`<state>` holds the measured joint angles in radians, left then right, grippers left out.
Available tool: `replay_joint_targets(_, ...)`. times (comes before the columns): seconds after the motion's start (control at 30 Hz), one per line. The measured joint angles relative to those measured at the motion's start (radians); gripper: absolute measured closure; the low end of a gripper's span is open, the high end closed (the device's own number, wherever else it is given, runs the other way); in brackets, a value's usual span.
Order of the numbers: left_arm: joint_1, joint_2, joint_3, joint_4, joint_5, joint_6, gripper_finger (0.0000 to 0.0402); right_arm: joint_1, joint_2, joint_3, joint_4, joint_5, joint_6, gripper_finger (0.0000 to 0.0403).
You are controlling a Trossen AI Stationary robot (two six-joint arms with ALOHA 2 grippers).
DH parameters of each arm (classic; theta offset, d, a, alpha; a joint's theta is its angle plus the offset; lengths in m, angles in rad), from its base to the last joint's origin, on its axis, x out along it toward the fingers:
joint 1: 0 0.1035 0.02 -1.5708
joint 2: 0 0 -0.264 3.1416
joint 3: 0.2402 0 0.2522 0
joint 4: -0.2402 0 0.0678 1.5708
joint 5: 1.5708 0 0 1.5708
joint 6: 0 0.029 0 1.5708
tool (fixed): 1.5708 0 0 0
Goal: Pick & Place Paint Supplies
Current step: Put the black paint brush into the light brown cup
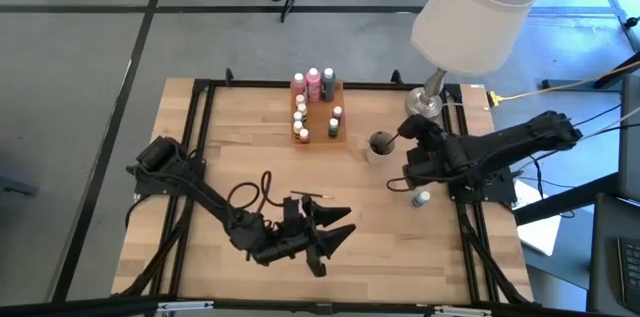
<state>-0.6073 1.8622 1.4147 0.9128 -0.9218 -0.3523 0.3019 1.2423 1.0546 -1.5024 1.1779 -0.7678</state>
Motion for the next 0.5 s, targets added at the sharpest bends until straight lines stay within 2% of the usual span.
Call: replay_joint_targets(0.5, -0.041, 0.0, 0.0, -0.004, 0.001, 0.021, 0.018, -0.1, 0.176, 0.0, 0.022, -0.002, -0.023, 0.0403)
